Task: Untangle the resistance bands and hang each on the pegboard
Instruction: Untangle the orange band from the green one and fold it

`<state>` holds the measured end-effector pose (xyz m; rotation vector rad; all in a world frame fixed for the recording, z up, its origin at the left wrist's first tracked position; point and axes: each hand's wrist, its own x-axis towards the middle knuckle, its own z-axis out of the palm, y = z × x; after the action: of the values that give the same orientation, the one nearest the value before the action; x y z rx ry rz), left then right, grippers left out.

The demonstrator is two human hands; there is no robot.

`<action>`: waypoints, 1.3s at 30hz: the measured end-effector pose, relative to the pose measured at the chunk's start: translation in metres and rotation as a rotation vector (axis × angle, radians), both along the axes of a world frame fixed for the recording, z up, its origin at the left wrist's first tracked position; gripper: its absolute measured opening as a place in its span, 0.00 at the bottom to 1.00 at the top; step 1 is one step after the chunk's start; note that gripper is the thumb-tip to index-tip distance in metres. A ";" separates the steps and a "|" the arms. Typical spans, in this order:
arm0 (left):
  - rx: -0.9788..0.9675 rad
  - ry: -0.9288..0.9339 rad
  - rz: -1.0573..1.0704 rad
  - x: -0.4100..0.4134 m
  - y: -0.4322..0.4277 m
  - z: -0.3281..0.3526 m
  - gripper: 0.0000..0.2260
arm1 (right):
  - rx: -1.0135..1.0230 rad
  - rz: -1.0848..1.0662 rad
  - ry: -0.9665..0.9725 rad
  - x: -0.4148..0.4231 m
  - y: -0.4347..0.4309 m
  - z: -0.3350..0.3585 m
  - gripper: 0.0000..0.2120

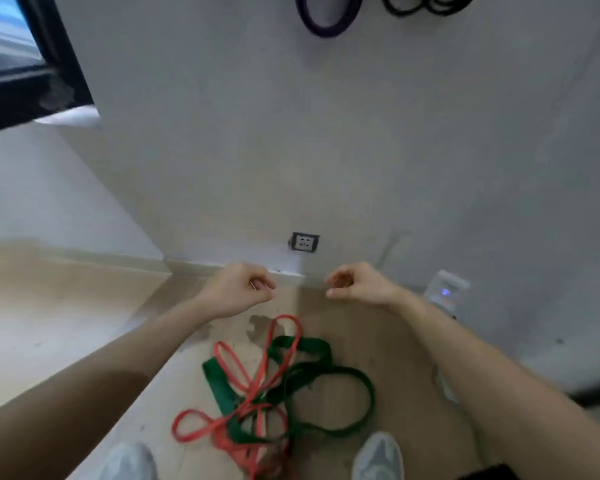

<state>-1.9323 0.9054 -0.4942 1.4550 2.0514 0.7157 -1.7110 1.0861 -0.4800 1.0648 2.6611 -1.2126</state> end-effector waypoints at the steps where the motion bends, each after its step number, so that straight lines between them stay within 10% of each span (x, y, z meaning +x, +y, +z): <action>1: -0.057 -0.001 0.010 0.006 -0.010 -0.028 0.03 | -0.008 0.022 -0.063 0.001 -0.006 -0.027 0.12; 15: -0.521 0.032 0.133 0.061 -0.117 -0.284 0.27 | -0.256 0.111 -0.393 0.041 -0.119 -0.293 0.32; 22: -0.534 -0.085 0.194 0.049 -0.120 -0.278 0.14 | -0.161 0.191 -0.533 0.070 -0.141 -0.310 0.09; 39: -0.104 -0.380 0.348 -0.019 -0.106 -0.056 0.11 | 0.119 -0.056 -0.578 0.067 -0.078 -0.177 0.04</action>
<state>-1.9508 0.7992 -0.5504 0.8329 2.0174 0.9260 -1.6444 1.0085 -0.6568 1.2753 2.2787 -0.6212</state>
